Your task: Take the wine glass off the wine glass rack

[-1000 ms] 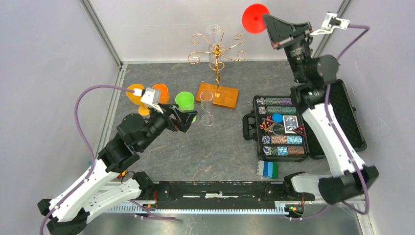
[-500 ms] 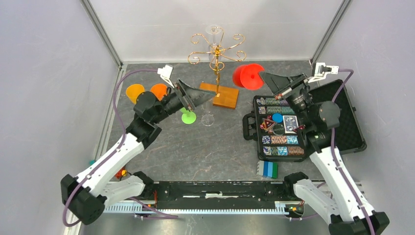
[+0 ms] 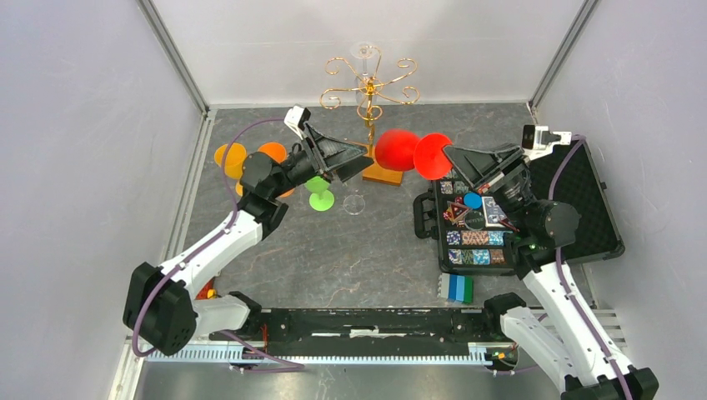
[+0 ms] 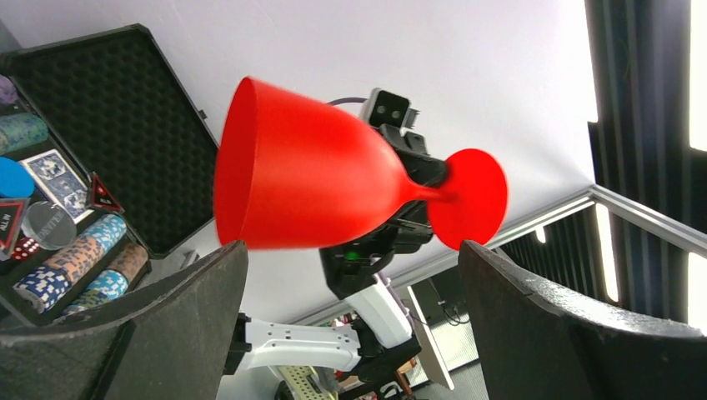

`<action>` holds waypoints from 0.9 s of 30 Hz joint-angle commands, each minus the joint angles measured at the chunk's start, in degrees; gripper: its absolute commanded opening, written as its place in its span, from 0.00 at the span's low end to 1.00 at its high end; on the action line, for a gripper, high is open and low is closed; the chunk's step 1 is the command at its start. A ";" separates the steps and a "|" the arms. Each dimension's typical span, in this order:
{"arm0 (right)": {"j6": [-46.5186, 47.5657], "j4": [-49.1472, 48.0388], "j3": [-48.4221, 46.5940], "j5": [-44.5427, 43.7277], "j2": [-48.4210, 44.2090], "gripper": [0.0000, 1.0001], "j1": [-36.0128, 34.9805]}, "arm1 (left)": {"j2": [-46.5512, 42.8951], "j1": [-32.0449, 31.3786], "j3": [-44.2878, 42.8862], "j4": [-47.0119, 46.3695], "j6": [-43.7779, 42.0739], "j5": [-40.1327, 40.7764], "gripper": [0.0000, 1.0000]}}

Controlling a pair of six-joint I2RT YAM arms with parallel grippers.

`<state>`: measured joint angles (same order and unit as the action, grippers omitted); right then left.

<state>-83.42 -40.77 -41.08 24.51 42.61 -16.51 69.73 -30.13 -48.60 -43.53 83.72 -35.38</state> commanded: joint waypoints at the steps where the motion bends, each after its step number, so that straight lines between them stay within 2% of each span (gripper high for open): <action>1: -7.39 -10.94 2.58 1.14 -0.07 0.00 -0.52 | 1.07 -0.26 -2.80 -3.78 3.57 -2.58 0.97; 6: -10.19 -15.38 3.29 0.65 0.81 0.00 -1.10 | 2.56 -0.20 -3.25 -4.64 4.52 -3.38 0.95; 16: -10.09 -14.34 3.38 0.42 0.54 0.00 -1.64 | 2.04 -0.10 -4.08 -5.19 3.42 -3.63 0.90; 23: -11.95 -16.85 7.55 -1.74 1.88 0.00 -2.61 | 2.17 -1.62 -3.83 -16.11 12.32 -5.72 0.70; 27: -14.11 -20.89 10.35 -2.97 4.13 0.00 -2.67 | 1.15 -2.04 -2.98 -19.02 15.02 -5.84 0.56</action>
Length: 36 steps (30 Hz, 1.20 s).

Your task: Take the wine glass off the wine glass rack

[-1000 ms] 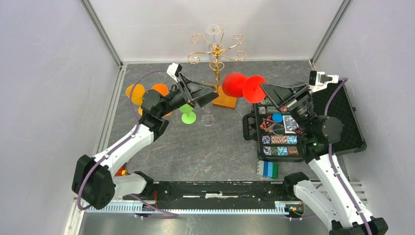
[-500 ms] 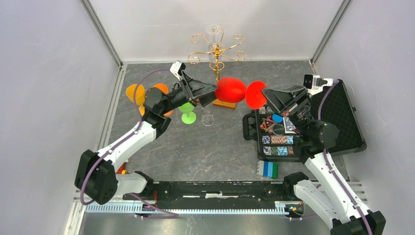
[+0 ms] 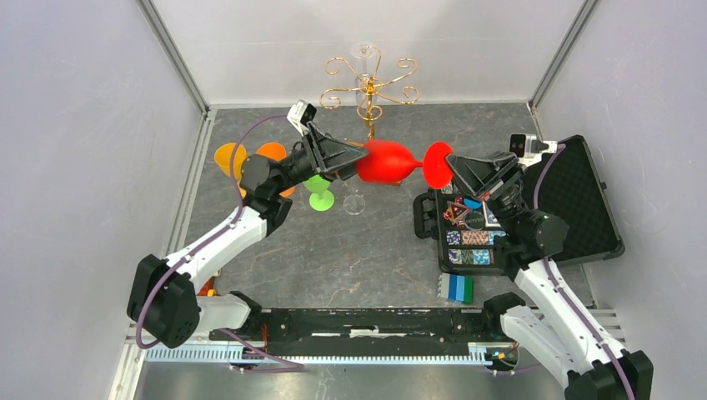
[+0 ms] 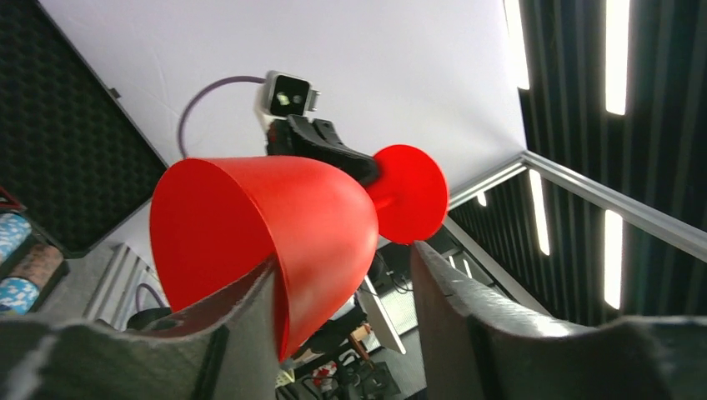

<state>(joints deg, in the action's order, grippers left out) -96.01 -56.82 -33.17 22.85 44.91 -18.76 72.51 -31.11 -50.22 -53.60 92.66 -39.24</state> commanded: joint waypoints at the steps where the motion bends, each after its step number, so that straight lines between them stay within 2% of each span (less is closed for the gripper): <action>1: -1.99 -5.79 3.24 -1.70 2.36 0.00 -0.40 | -2.05 -1.05 -1.29 -8.89 6.04 -2.03 0.53; 6: -4.39 -9.87 7.81 -4.73 3.99 0.00 -0.40 | -5.12 -1.05 -1.40 -5.97 3.78 -3.08 0.31; 9: -4.61 -10.66 9.34 -5.77 4.43 0.00 -0.39 | -7.45 -0.88 -1.62 -2.80 0.55 -4.12 0.22; 12: -4.72 -10.90 10.53 -6.83 4.65 0.00 -0.42 | -10.08 -0.81 -2.24 3.42 -4.40 -4.61 0.15; 15: -4.40 -10.95 10.58 -6.70 5.25 0.00 -0.40 | -11.88 -0.79 -3.18 9.96 -9.65 -4.77 0.03; 19: -3.89 -11.11 9.76 -5.20 6.24 0.03 -0.41 | -12.76 -0.81 -3.92 14.49 -13.59 -4.79 0.02; 21: -3.25 -11.04 9.38 -4.48 6.70 0.12 -0.40 | -12.76 -0.82 -4.22 15.23 -14.98 -4.79 0.02; 23: -2.35 -10.47 9.34 -3.88 6.86 0.27 -0.39 | -12.84 -0.81 -4.68 16.19 -16.77 -4.70 0.02; 24: -1.41 -9.66 9.39 -3.54 6.71 0.38 -0.40 | -13.00 -0.78 -5.08 17.03 -17.77 -4.64 0.02; 26: 1.18 -6.43 9.65 -3.38 5.85 0.56 -0.40 | -13.61 -0.79 -6.19 20.64 -21.39 -4.20 0.02; 28: 4.68 -1.25 10.15 -3.85 4.39 0.66 -0.40 | -14.34 -0.78 -8.14 28.27 -27.24 -3.41 0.02; 32: 12.43 9.53 12.27 -7.46 0.18 0.75 0.01 | -16.39 -0.81 -12.88 46.86 -42.40 0.63 0.02; 36: 24.32 26.73 12.09 -15.00 -5.44 0.78 0.93 | -16.61 -1.51 -17.33 64.56 -55.51 5.51 0.02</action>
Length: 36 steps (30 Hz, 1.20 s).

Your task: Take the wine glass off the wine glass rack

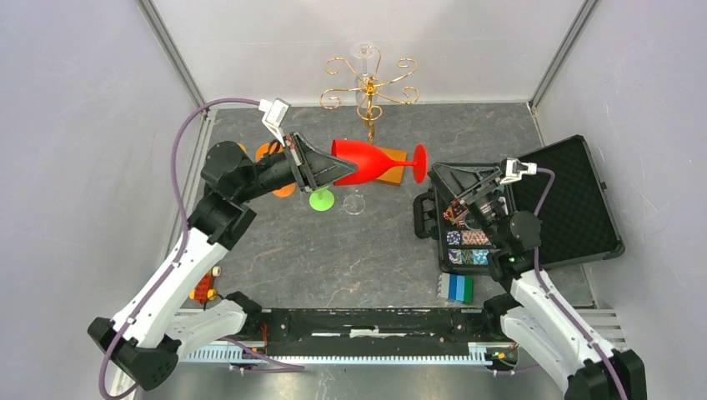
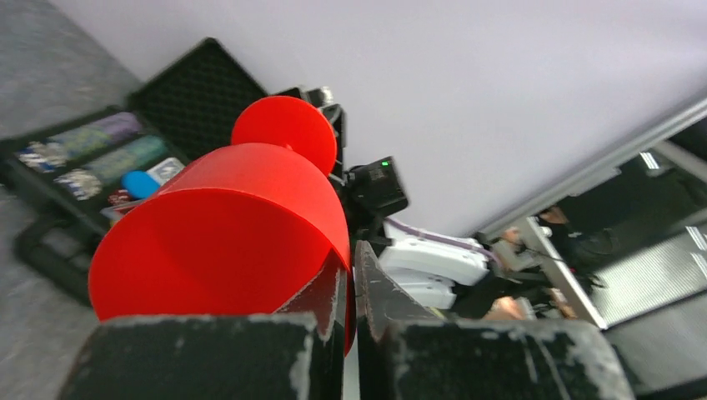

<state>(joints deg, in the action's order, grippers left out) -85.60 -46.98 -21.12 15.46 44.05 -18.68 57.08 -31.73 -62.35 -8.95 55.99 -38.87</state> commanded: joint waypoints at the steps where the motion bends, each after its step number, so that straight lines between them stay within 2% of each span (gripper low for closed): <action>1: 16.66 21.77 -0.42 -10.23 -6.10 0.78 0.98 | -0.92 -1.56 -6.18 23.54 -21.42 6.63 0.02; 7: 31.43 43.91 -5.34 -26.39 -12.32 0.78 1.03 | 4.52 -12.26 -10.49 37.56 -31.95 20.17 0.02; 13: 38.56 53.28 -5.54 -33.41 -17.63 0.79 1.09 | 15.19 -22.71 -15.68 46.84 -36.62 39.80 0.02; 17: 40.00 56.22 -3.91 -35.30 -20.47 0.80 1.02 | 25.32 -26.10 -19.80 50.24 -38.08 48.02 0.02; 24: 41.57 58.84 -2.27 -35.81 -22.34 0.80 1.02 | 41.11 -27.25 -29.77 58.14 -40.37 55.18 0.02; 36: 42.19 59.55 -0.96 -34.36 -22.16 0.80 1.03 | 50.41 -27.21 -38.51 58.13 -42.96 53.40 0.02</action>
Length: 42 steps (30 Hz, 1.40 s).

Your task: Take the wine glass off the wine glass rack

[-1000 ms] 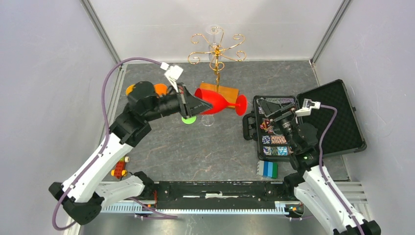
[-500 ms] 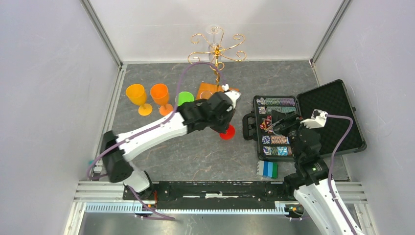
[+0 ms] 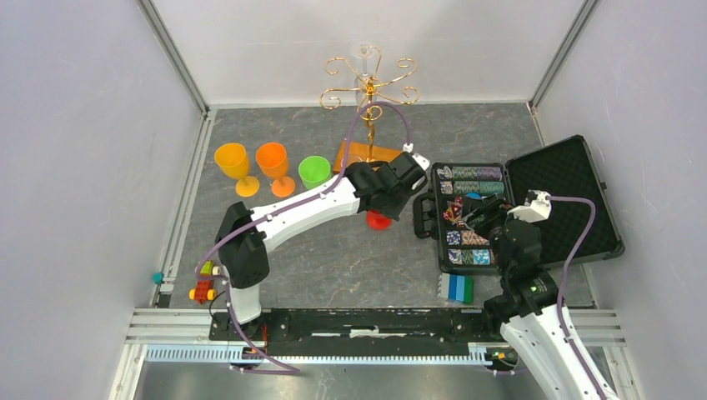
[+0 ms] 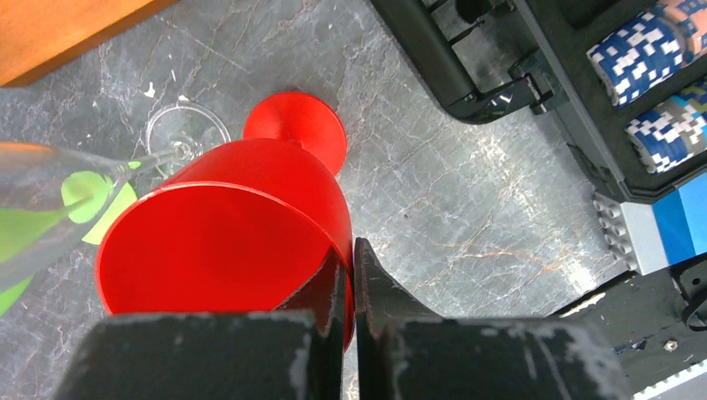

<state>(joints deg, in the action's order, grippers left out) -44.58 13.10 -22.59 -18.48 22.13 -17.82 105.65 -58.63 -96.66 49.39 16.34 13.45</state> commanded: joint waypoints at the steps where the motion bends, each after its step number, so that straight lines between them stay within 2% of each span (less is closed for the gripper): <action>1: 1.16 -0.32 0.53 -0.41 -0.24 0.80 0.19 | 2.58 -0.25 -4.84 -0.17 -3.54 0.98 0.03; 11: 1.60 0.98 -0.19 -0.30 -0.99 0.81 0.24 | 5.83 0.41 -10.36 -0.15 -4.56 -0.73 0.20; 14: 1.53 1.42 -0.58 -0.18 -1.26 0.81 0.19 | 4.91 0.71 -11.69 0.33 -4.69 -0.52 0.32; 20: 1.17 1.67 -1.31 0.16 -1.62 0.81 0.18 | -0.16 1.02 -15.50 1.62 -8.34 -2.15 0.64; 24: 0.81 1.72 -1.49 0.57 -1.34 0.81 0.17 | -4.26 3.26 -18.38 0.60 -9.49 -7.13 0.78; 28: 0.25 1.74 -1.45 1.15 -0.64 0.81 0.17 | -7.66 9.11 -20.13 -4.29 -7.30 -16.41 0.92; 30: -0.06 1.74 -1.41 1.43 -0.22 0.81 0.21 | -9.22 13.17 -19.91 -8.96 -5.21 -19.73 0.95; 33: -0.49 1.74 -1.28 1.97 0.15 0.81 0.17 | -10.14 18.72 -19.27 -15.71 -0.77 -20.54 0.98; 38: -0.86 1.73 -0.98 2.31 0.54 0.81 0.23 | -8.28 28.56 -19.11 -28.29 13.07 -22.20 0.98; 42: -0.95 1.73 -1.10 2.33 0.63 0.81 0.20 | -4.33 31.33 -21.08 -34.51 21.05 -17.92 0.87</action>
<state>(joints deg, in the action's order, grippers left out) -44.99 15.55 -22.48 -16.53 22.59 -17.82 97.62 -28.82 -114.74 25.71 25.32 -6.13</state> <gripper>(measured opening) 0.808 0.935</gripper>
